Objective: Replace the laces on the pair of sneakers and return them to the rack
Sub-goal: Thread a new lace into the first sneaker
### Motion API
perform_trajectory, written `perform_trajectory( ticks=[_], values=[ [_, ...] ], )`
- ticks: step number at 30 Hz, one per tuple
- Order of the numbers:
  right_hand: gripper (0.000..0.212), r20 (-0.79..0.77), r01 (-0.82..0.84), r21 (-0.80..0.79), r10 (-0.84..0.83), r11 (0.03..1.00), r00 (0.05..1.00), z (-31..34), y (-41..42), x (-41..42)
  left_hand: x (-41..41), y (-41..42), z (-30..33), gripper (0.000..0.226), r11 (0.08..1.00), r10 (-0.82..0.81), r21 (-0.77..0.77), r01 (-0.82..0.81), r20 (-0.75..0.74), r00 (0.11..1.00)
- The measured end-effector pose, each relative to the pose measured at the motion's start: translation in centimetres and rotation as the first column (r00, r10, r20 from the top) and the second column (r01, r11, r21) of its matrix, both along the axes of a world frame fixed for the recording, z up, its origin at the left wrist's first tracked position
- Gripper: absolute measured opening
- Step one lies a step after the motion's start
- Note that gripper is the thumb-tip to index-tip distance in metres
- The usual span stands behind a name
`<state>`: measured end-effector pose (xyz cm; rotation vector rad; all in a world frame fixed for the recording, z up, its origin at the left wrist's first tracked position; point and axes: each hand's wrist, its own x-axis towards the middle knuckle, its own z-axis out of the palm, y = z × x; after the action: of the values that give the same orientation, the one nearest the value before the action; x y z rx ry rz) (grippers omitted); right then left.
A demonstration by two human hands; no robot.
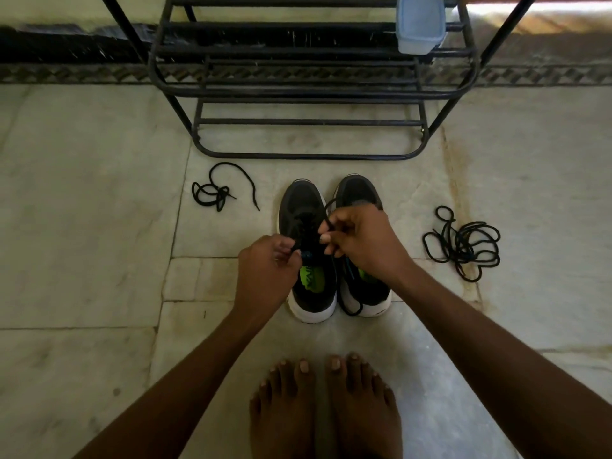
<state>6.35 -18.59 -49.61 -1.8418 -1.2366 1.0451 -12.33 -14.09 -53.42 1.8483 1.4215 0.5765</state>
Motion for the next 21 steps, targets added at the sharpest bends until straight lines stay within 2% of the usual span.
perform_trajectory(
  ticks=[5,11,21],
  values=[
    [0.010,0.098,-0.002,0.088,-0.007,0.996,0.995,-1.1,-0.3,-1.7,-0.3,1.2,-0.8,0.014,0.984,0.045,-0.177,-0.029,0.087,0.995],
    [0.007,0.144,0.008,0.177,-0.034,0.984,0.989,-2.1,0.2,-2.7,-1.2,2.4,-1.3,0.016,0.910,0.112,-0.415,-0.010,0.223,0.968],
    [0.001,0.155,0.042,0.255,-0.084,0.966,0.984,-3.5,0.5,-3.8,-1.9,2.9,-1.6,0.023,0.879,0.123,-0.477,0.015,0.258,0.958]
  ],
)
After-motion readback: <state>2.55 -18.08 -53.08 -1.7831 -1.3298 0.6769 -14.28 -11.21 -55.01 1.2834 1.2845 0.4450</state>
